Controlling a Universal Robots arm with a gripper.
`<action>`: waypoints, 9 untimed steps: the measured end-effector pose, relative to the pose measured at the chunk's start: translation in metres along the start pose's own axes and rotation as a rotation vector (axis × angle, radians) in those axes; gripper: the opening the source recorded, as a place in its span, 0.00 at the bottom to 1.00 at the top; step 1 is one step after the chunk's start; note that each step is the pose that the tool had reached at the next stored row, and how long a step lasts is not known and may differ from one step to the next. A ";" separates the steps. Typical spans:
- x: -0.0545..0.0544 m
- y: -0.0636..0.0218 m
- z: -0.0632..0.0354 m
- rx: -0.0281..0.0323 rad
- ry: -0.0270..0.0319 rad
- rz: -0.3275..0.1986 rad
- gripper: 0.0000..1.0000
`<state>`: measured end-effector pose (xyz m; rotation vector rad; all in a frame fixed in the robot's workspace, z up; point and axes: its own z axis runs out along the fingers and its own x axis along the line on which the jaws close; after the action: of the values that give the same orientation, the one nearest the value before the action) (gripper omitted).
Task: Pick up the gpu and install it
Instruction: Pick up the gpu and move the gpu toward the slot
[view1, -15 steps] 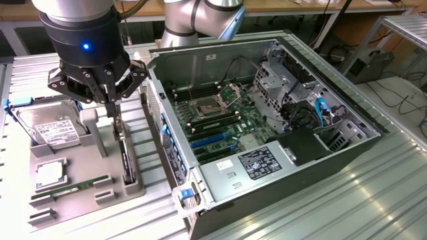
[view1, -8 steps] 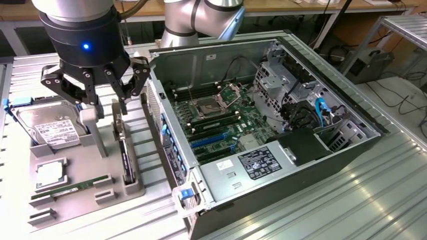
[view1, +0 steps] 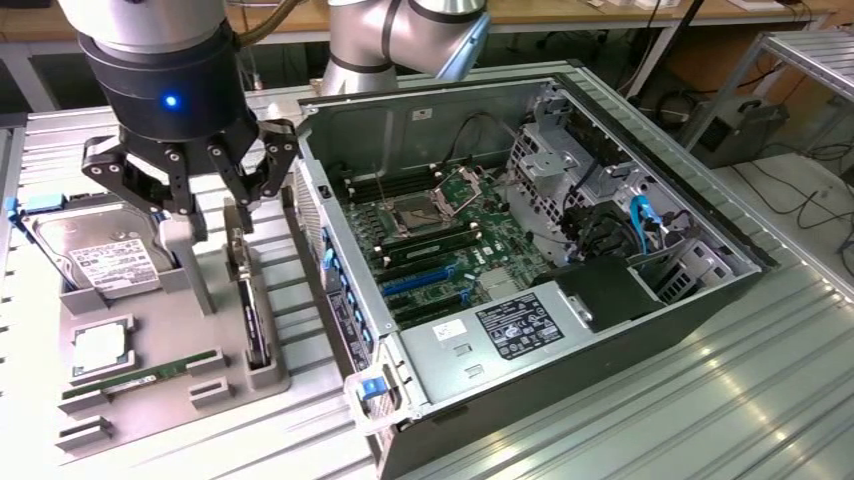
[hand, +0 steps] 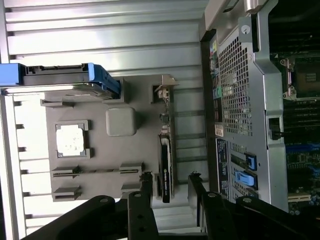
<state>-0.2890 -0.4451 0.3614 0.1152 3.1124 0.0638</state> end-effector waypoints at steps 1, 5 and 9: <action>0.001 -0.0014 0.0041 -0.0001 0.0000 0.000 0.42; 0.001 -0.0045 0.0121 0.0000 -0.0003 0.006 0.42; 0.001 -0.0064 0.0202 0.0008 -0.0014 0.035 0.42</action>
<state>-0.2897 -0.4506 0.3410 0.1691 3.1093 0.0632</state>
